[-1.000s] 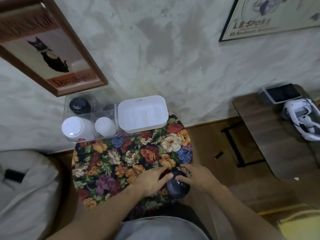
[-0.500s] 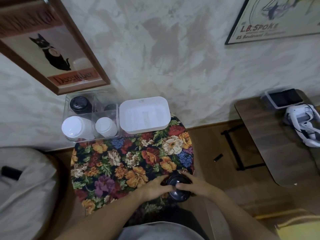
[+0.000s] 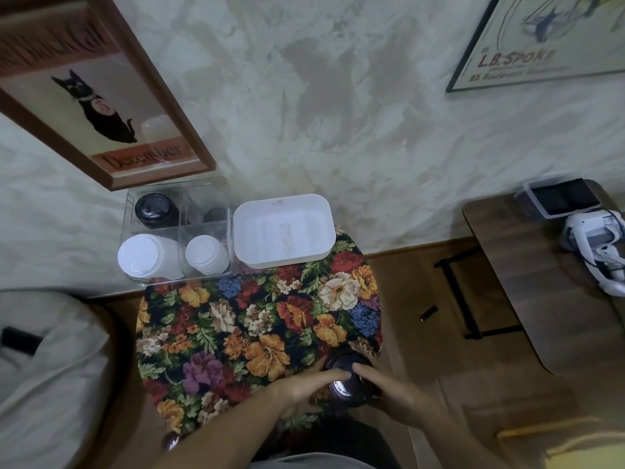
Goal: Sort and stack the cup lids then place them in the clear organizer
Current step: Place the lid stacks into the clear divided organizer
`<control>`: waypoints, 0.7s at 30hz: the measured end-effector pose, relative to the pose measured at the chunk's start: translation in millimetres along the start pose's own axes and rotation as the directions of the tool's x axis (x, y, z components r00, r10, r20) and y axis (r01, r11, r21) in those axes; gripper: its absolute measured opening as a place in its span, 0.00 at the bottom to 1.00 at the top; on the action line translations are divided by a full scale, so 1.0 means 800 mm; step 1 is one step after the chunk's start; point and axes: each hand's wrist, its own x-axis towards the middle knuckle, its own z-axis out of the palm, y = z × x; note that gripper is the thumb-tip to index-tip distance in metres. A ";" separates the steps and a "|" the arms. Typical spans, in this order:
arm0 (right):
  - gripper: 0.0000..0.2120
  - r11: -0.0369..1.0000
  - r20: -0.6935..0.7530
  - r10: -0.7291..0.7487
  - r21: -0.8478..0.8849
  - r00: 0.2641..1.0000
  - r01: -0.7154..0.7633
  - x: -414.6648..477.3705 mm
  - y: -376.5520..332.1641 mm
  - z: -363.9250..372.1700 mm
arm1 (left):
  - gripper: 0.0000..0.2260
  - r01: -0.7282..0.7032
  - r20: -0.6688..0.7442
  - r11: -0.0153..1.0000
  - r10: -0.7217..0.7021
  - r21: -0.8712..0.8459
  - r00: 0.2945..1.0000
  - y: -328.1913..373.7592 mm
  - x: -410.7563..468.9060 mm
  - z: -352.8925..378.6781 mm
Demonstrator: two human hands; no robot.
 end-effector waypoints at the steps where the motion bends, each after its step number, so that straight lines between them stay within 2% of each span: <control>1: 0.64 1.000 -0.005 0.002 0.015 1.000 -0.002 0.000 0.000 0.002 | 0.68 0.000 0.009 1.000 0.000 0.009 1.000 0.001 0.000 0.001; 3: 0.62 0.998 -0.003 -0.001 0.064 1.000 0.001 0.002 -0.004 0.006 | 0.67 -0.023 -0.007 0.999 0.023 0.047 1.000 0.004 -0.001 0.000; 6: 0.60 0.993 0.010 -0.049 0.112 0.999 0.048 0.001 -0.019 0.021 | 0.66 -0.063 -0.028 0.997 0.063 -0.032 0.998 0.012 -0.006 -0.011; 10: 0.62 0.996 0.005 -0.088 0.031 0.996 0.088 0.017 -0.054 0.062 | 0.66 -0.135 -0.079 0.986 0.127 -0.098 0.989 0.030 -0.030 -0.047; 14: 0.62 0.990 0.063 -0.137 -0.025 0.989 0.139 0.035 -0.093 0.116 | 0.55 -0.238 -0.209 0.945 0.192 -0.225 0.959 0.032 -0.055 -0.093; 17: 0.60 0.983 0.100 -0.154 -0.080 0.983 0.162 0.052 -0.117 0.150 | 0.58 -0.294 -0.246 0.909 0.225 -0.296 0.943 0.029 -0.072 -0.121; 19: 0.56 0.980 0.108 -0.148 -0.119 0.983 0.161 0.053 -0.133 0.174 | 0.58 -0.346 -0.275 0.881 0.263 -0.321 0.925 0.027 -0.085 -0.138; 21: 0.46 0.975 0.132 -0.153 -0.139 0.979 0.171 0.049 -0.154 0.199 | 0.57 -0.397 -0.311 0.866 0.303 -0.305 0.901 0.033 -0.100 -0.156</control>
